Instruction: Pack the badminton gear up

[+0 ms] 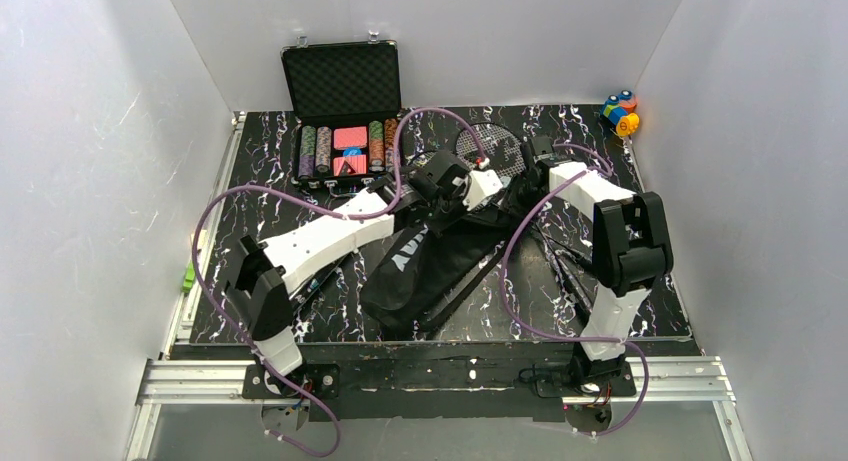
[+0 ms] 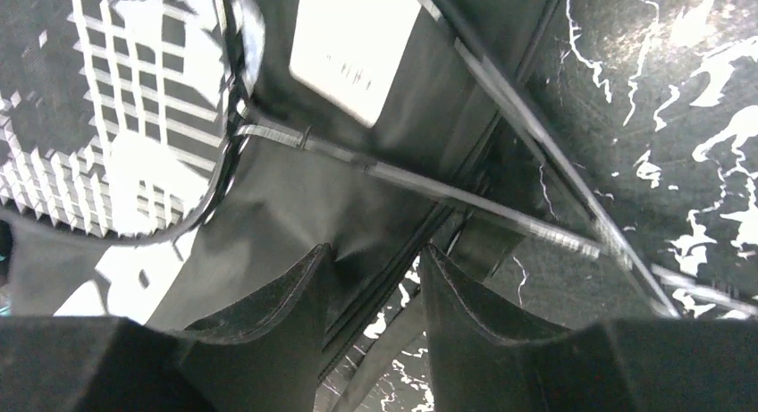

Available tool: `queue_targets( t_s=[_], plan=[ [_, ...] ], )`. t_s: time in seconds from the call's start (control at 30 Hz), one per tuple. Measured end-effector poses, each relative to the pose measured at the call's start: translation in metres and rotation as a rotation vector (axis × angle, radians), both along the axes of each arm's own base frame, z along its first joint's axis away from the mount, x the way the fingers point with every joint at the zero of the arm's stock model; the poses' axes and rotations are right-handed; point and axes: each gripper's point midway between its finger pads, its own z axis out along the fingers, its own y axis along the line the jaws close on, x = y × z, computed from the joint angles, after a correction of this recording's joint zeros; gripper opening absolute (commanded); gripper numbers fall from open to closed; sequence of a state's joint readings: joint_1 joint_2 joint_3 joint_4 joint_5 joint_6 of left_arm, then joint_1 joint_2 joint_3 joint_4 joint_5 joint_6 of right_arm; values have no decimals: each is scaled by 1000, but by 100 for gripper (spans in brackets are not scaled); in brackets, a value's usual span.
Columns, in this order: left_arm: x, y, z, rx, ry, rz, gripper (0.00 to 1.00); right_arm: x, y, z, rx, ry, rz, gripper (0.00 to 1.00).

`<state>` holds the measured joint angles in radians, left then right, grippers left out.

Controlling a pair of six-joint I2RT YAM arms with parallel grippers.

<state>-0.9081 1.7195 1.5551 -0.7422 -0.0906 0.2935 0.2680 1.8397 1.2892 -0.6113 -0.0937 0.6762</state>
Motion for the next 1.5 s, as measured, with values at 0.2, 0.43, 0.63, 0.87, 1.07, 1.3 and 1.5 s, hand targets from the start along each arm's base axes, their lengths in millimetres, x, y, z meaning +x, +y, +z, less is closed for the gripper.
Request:
queue_targets(
  t_s=[0.2,0.43,0.63,0.87,1.07,1.3,1.5],
  plan=[
    [8,10,47,-47,-52,17,0,1,1,-7,23,32,-10,49],
    [15,21,88,-55,-131,23,0,11,13,7,89,8,-12,49],
    [17,41,115,-56,-183,38,0,22,7,11,85,-12,-31,49],
    [2,64,135,-68,-188,35,0,43,1,12,77,-24,-54,49],
    [-4,84,151,-98,-214,62,0,49,-5,16,57,-43,-57,51],
    [14,124,164,-104,-255,191,0,45,-14,32,14,-79,-36,52],
    [21,158,180,-114,-318,291,0,44,-33,44,-35,-103,-47,52]
  ],
)
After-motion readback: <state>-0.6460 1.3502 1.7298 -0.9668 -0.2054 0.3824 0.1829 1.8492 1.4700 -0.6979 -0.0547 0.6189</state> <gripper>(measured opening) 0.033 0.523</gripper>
